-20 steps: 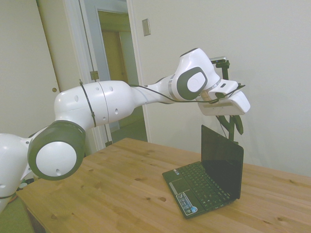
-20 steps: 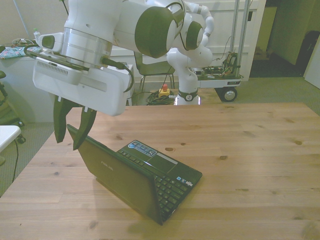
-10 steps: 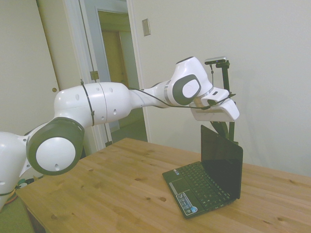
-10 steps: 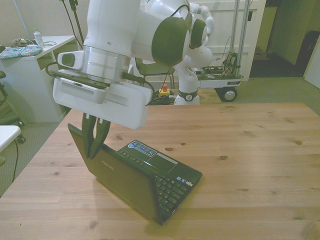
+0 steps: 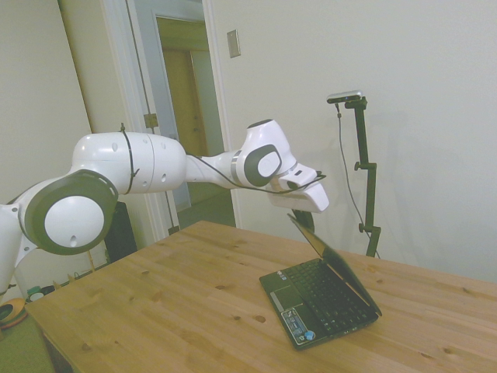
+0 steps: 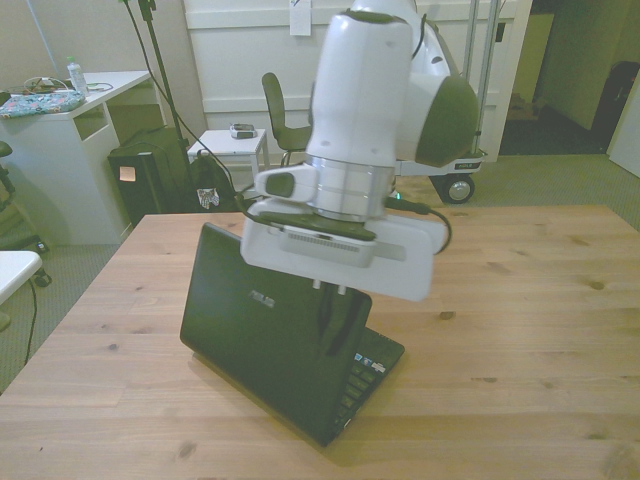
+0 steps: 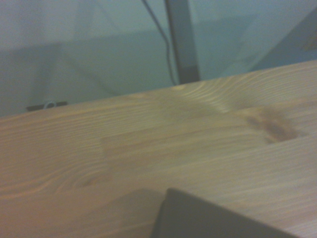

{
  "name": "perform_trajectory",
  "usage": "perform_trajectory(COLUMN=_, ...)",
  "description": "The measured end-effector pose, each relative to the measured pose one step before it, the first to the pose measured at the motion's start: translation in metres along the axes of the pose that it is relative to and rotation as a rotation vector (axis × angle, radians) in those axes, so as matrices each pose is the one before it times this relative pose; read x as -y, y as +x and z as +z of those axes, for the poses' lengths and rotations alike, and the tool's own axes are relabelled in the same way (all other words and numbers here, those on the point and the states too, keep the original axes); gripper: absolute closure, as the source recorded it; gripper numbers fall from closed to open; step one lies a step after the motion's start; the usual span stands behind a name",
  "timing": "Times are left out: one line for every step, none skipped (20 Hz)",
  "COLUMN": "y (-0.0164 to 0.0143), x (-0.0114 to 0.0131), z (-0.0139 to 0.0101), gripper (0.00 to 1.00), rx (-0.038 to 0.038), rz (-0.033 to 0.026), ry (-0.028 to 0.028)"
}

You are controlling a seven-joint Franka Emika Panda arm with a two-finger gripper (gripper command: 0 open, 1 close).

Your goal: Close the laptop

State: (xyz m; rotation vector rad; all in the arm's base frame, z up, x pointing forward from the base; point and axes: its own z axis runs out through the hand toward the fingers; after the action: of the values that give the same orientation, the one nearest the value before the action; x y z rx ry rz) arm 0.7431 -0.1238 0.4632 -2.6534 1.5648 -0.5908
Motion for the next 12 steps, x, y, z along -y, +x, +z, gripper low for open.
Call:
perform_trajectory(y=-0.01110, x=0.00042, z=0.00227, gripper=1.00, rx=0.00884, rz=-0.00274, ry=0.00065)
perform_trajectory(y=-0.01012, x=-0.00154, z=0.00319, gripper=1.00, rx=0.01082, rz=-0.00192, ry=-0.00394)
perform_trajectory(y=-0.00897, x=-0.00298, z=0.00312, gripper=1.00, rx=0.00938, rz=-0.00067, ry=-0.00338)
perform_trajectory(y=-0.00818, x=-0.00407, z=0.00336, gripper=1.00, rx=0.00930, rz=0.00022, ry=-0.00373)
perform_trajectory(y=-0.00707, x=-0.00531, z=0.00373, gripper=1.00, rx=0.00918, rz=0.00268, ry=-0.00482)
perform_trajectory(y=-0.00591, x=-0.00678, z=0.00354, gripper=1.00, rx=0.00725, rz=0.00407, ry=-0.00380)
perform_trajectory(y=-0.00536, x=-0.00810, z=0.00383, gripper=1.00, rx=0.00785, rz=0.00348, ry=-0.00518)
perform_trajectory(y=-0.00495, x=-0.00899, z=0.00416, gripper=1.00, rx=0.00817, rz=0.00392, ry=-0.00646)
perform_trajectory(y=-0.00414, x=-0.00907, z=0.00396, gripper=1.00, rx=0.00688, rz=0.00351, ry=-0.00624)
perform_trajectory(y=-0.00311, x=-0.00734, z=0.00160, gripper=1.00, rx=0.00460, rz=0.00287, ry=-0.00272)
perform_trajectory(y=-0.00261, x=-0.00455, z=-0.00232, gripper=1.00, rx=0.00191, rz=0.00112, ry=0.00262)
perform_trajectory(y=-0.00188, x=-0.00143, z=-0.00796, gripper=1.00, rx=0.00015, rz=0.00083, ry=0.00917)
